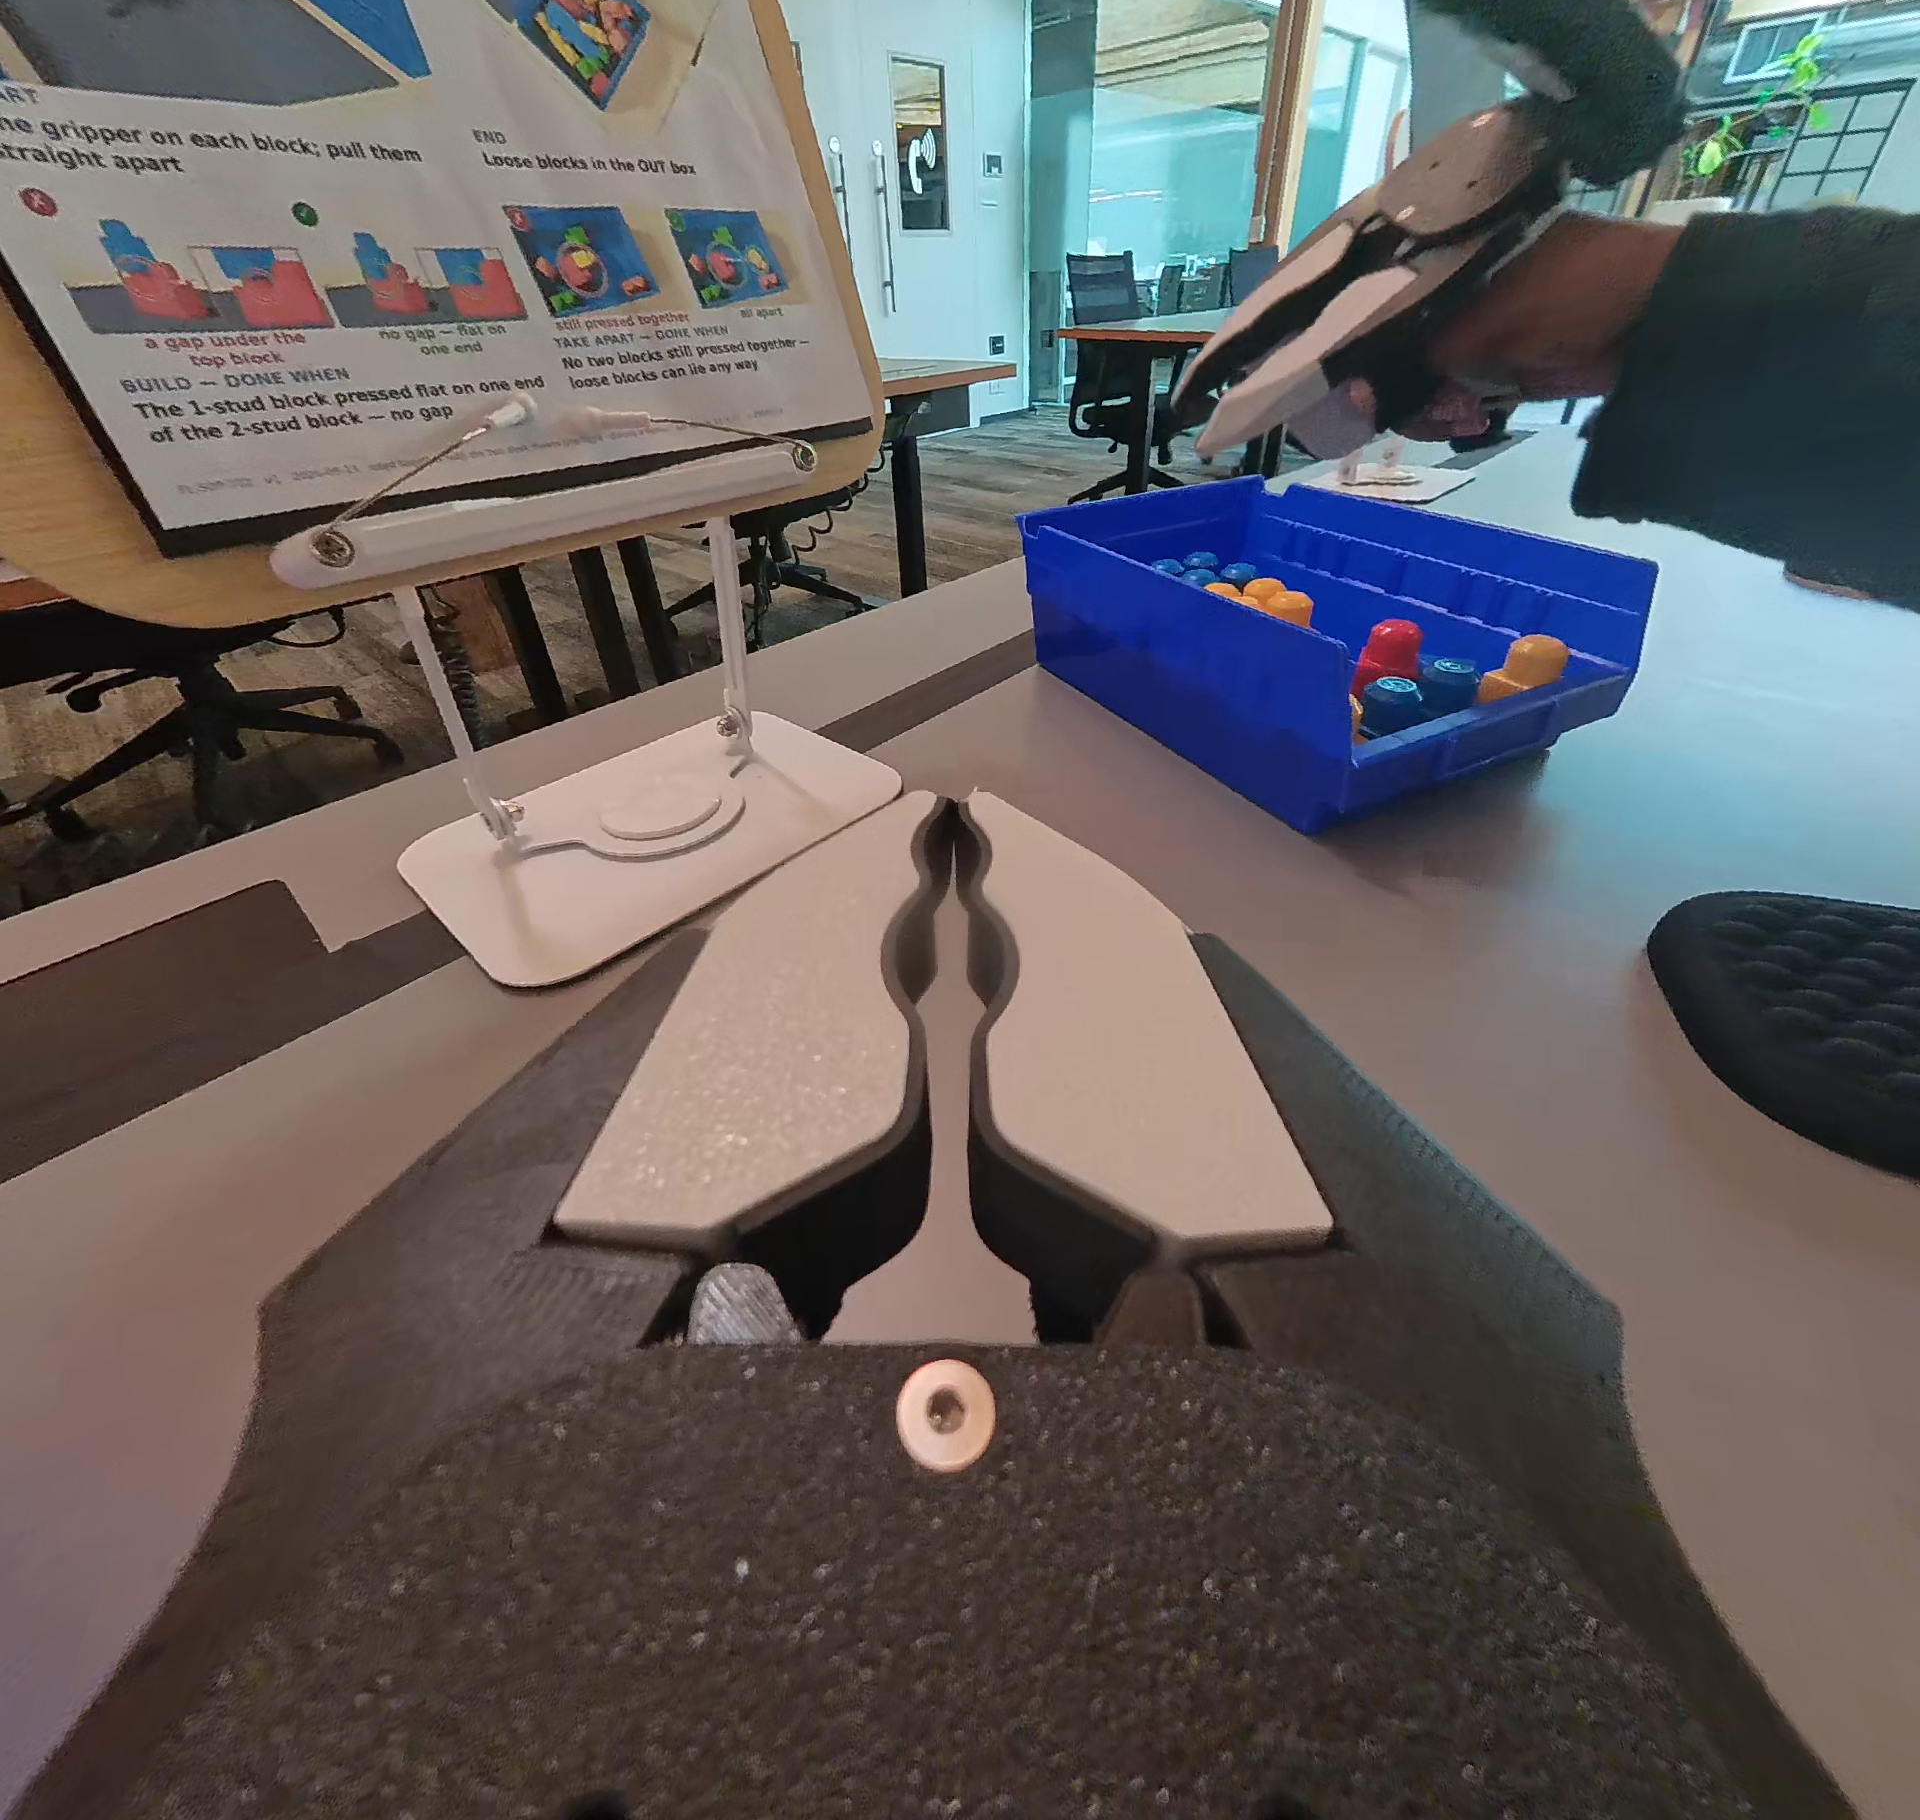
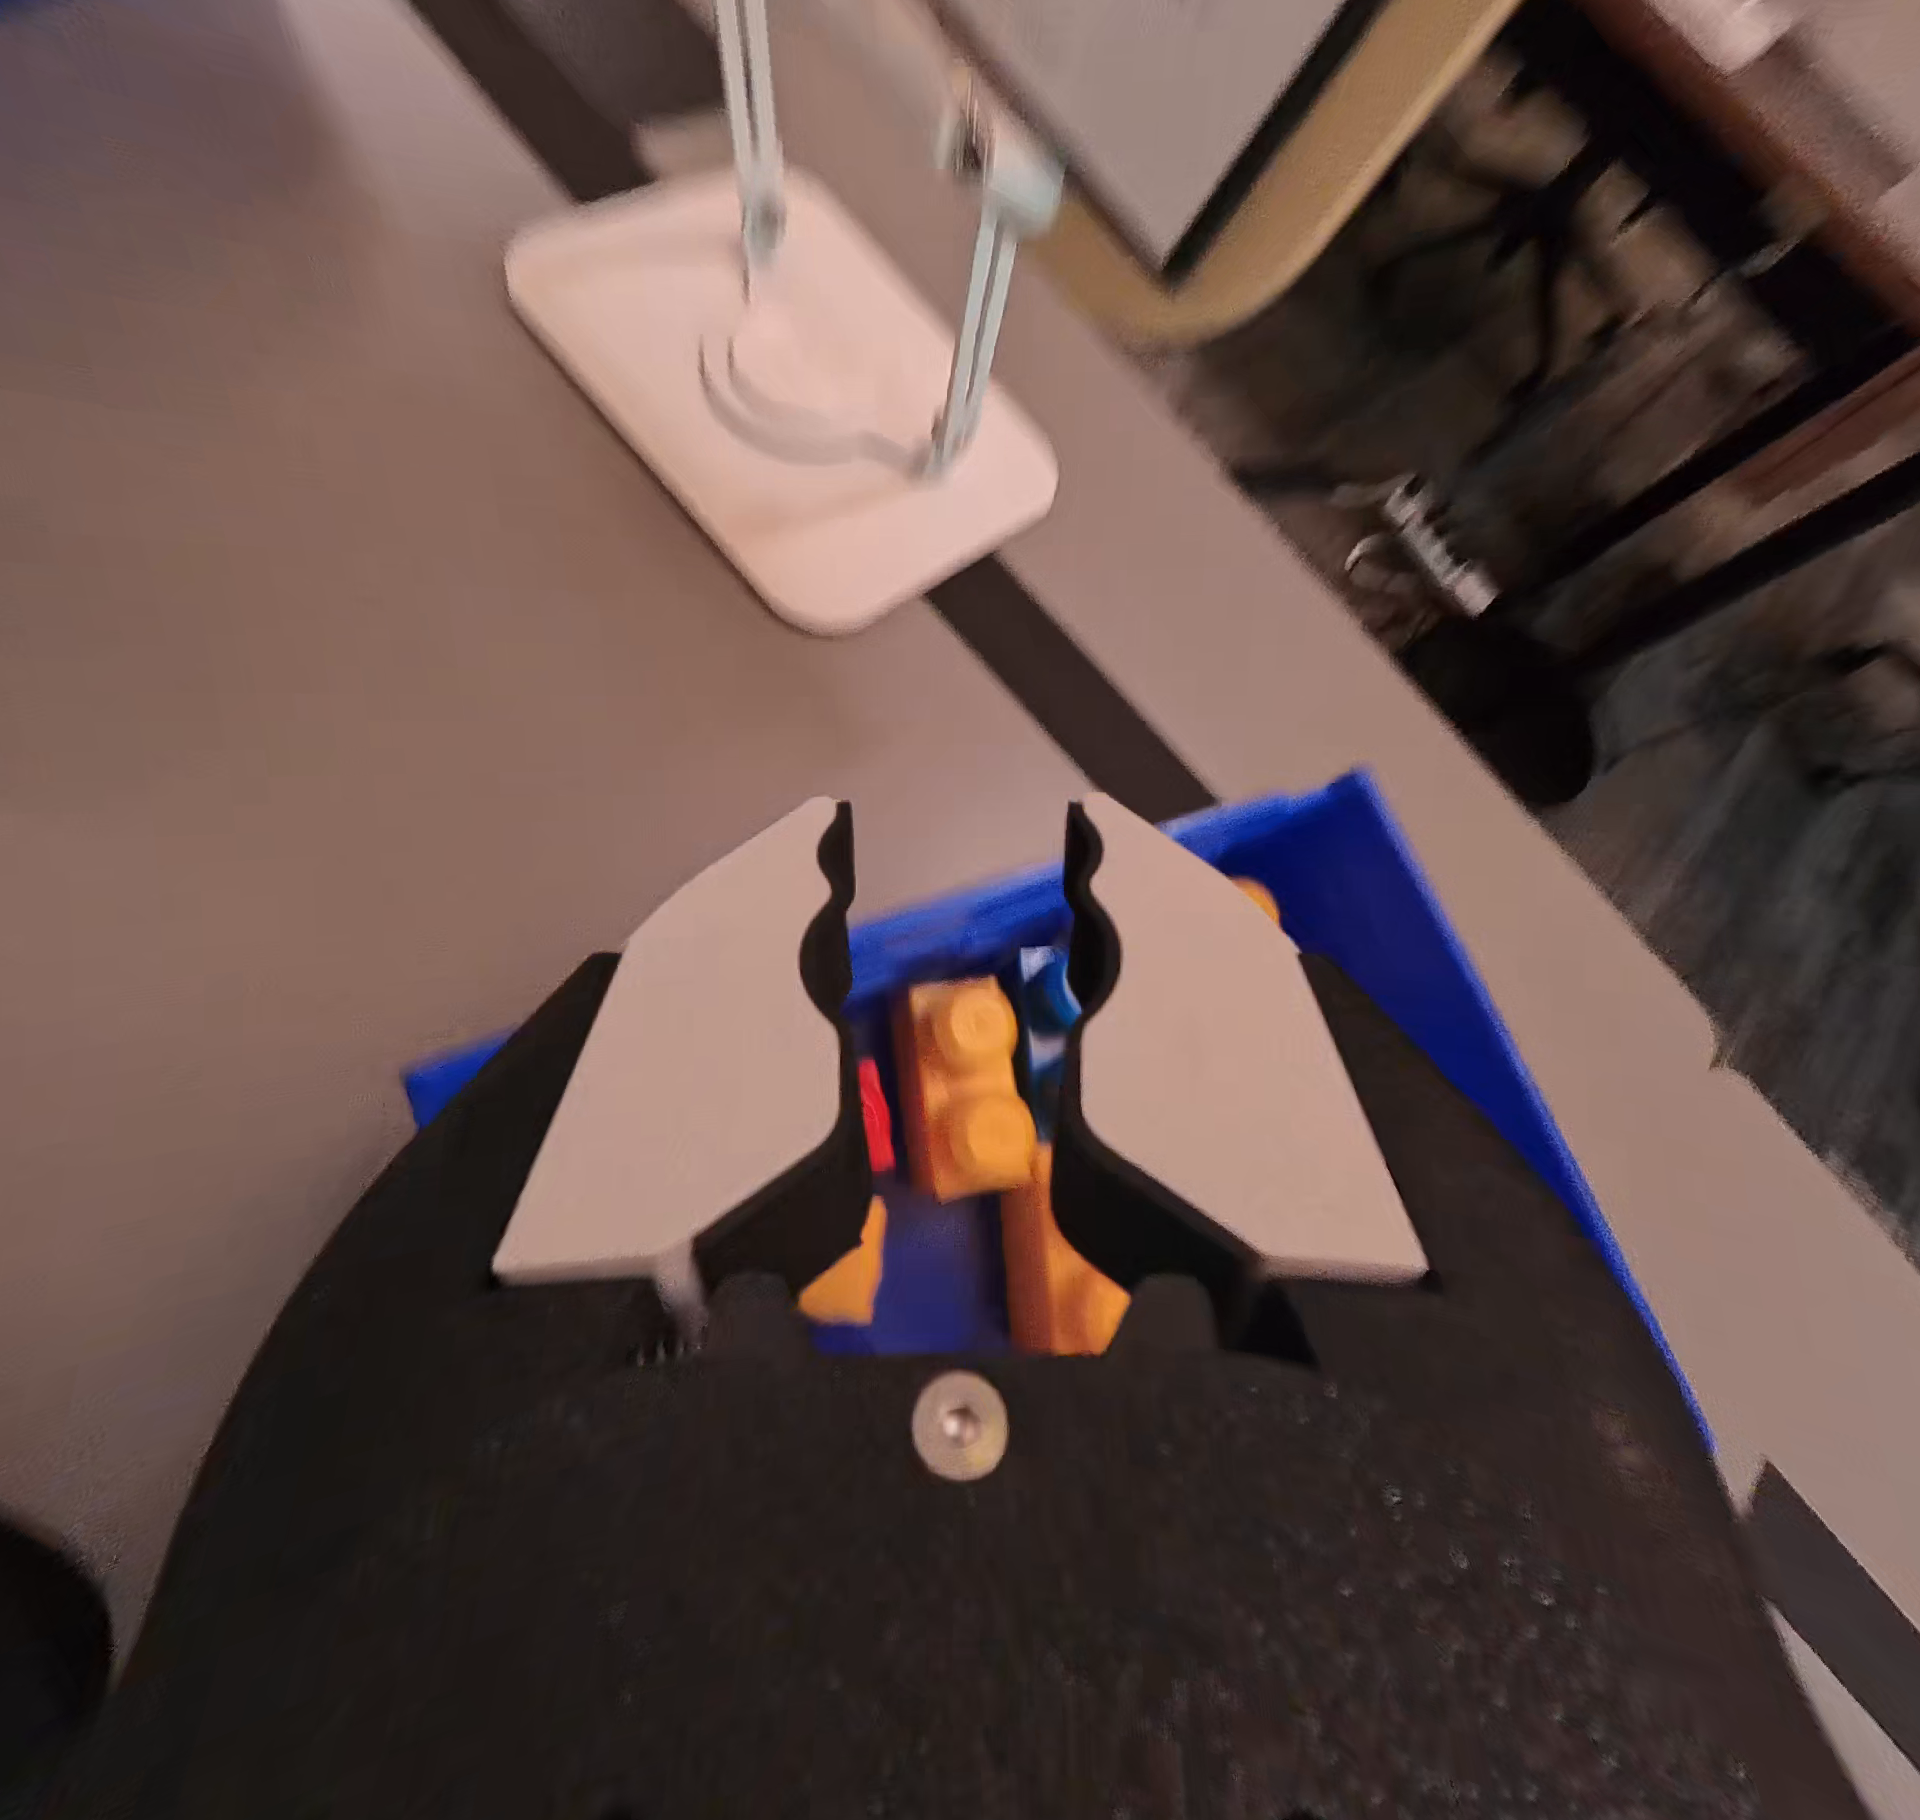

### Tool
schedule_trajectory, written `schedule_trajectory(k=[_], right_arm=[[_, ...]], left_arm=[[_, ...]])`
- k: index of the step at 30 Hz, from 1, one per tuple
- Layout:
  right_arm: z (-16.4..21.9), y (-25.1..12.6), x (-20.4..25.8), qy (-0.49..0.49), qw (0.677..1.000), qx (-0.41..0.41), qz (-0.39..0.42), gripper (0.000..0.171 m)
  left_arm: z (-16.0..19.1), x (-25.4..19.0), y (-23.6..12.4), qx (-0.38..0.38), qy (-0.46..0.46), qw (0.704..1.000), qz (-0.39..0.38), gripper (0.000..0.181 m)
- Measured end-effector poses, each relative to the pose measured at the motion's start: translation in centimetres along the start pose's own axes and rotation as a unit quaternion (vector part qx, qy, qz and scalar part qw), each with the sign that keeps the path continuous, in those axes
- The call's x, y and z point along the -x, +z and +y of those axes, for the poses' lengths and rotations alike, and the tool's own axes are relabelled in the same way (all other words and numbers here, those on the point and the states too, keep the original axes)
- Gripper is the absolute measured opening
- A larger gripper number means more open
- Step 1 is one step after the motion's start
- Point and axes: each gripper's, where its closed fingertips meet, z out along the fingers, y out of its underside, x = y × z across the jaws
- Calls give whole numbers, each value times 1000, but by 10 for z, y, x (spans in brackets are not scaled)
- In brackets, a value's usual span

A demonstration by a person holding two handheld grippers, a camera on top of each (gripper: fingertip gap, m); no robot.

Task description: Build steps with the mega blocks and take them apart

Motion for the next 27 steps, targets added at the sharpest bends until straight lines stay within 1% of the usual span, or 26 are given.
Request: schedule_trajectory(k=[2,4,7,9,11,13,15,17,18,20,23,27], right_arm=[[-28,-8,18,22,997,-77,19,39],[-52,-17,44,52,987,-154,19,38],[-74,-22,90,97,967,-234,-7,36],[-80,-18,119,120,955,-268,-31,35],[-80,-10,138,134,947,-288,-42,34],[-76,1,148,143,944,-295,-41,29],[-69,11,151,149,944,-291,-36,20],[-63,18,151,158,943,-292,-35,3],[-60,21,153,160,942,-292,-40,0],[-55,26,157,171,941,-287,-59,0],[-51,29,163,174,941,-282,-69,0],[-47,35,173,146,950,-269,-68,0]], left_arm=[[-5,1,-2,-6,-4,1000,-2,0],[-16,3,-7,-20,-17,1000,-4,0],[-42,21,-21,-44,-16,998,-34,0],[-60,44,-37,-63,-16,995,-76,0],[-74,72,-55,-81,-35,989,-116,0],[-84,104,-75,-95,-46,980,-166,0],[-87,138,-95,-98,-42,969,-224,0],[-84,172,-110,-91,-47,956,-273,4],[-80,188,-116,-84,-53,951,-294,6],[-66,220,-125,-63,-63,938,-336,14],[-32,267,-133,-5,-69,917,-393,26],[17,312,-136,84,-78,894,-434,43]])
